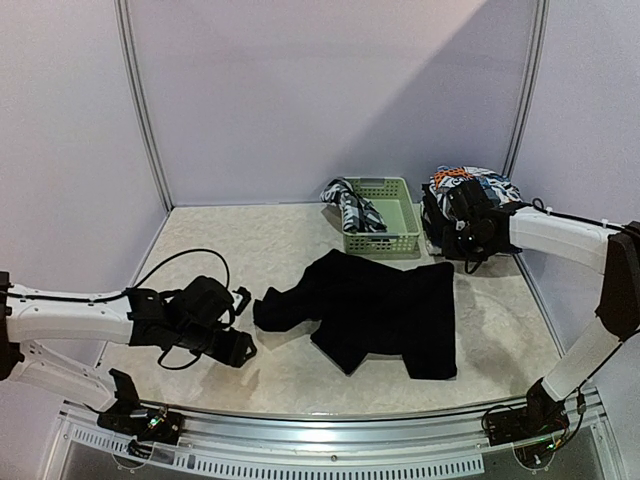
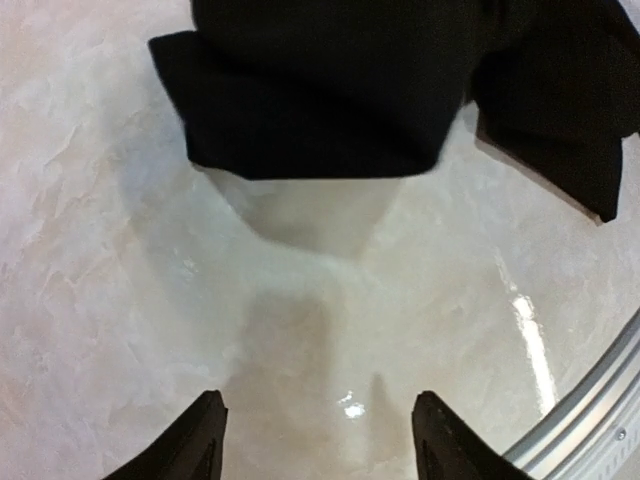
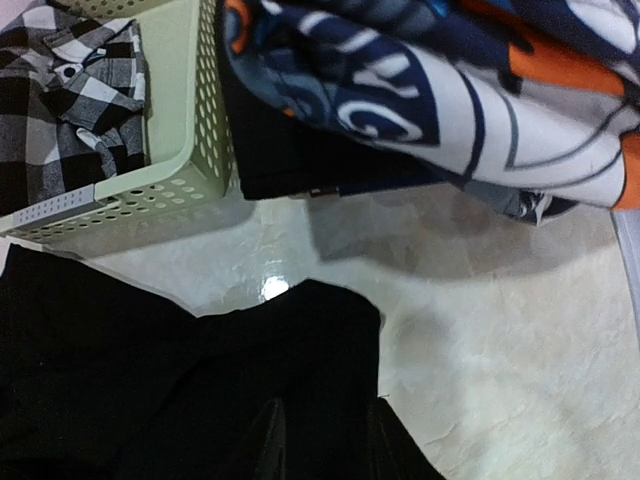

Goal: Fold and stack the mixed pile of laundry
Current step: Adjust the crumpled T-shirt at the center of the board, then pick up the crumpled T-shirt from the center of the board.

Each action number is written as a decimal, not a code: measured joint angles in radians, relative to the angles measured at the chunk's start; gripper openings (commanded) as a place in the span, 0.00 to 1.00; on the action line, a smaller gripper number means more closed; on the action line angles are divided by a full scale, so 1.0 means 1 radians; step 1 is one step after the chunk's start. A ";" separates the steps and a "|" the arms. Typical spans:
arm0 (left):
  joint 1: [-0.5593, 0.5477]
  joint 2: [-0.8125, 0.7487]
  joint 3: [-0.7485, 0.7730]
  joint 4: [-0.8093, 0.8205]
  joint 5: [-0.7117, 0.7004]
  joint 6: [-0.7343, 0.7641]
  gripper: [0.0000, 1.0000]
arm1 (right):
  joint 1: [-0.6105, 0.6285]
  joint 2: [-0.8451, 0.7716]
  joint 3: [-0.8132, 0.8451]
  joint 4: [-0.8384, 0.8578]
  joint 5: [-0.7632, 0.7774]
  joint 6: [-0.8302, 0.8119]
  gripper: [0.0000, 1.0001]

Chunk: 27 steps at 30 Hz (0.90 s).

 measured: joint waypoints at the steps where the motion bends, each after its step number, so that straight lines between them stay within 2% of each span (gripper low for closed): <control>1: -0.026 0.008 0.019 -0.019 -0.001 0.000 0.69 | 0.000 0.000 0.000 -0.004 -0.014 -0.011 0.40; 4: -0.056 0.009 0.086 -0.049 -0.037 0.010 0.75 | 0.008 -0.003 -0.002 -0.012 -0.055 -0.029 0.47; 7: -0.051 0.014 0.177 -0.056 -0.107 0.036 0.75 | 0.037 -0.034 -0.021 -0.016 -0.080 -0.041 0.55; 10: -0.015 0.078 0.295 -0.051 -0.146 0.072 0.64 | 0.103 -0.106 -0.060 0.017 -0.153 -0.056 0.62; 15: 0.080 0.216 0.381 0.000 -0.129 0.128 0.49 | 0.212 -0.154 -0.106 0.192 -0.409 -0.053 0.62; 17: 0.102 0.276 0.381 0.026 -0.097 0.146 0.39 | 0.243 -0.117 -0.093 0.250 -0.489 -0.050 0.63; 21: 0.112 0.387 0.377 0.090 -0.008 0.169 0.28 | 0.286 0.037 -0.009 0.327 -0.597 -0.040 0.63; 27: 0.061 0.398 0.316 0.164 0.071 0.208 0.28 | 0.311 0.229 0.117 0.366 -0.701 -0.029 0.63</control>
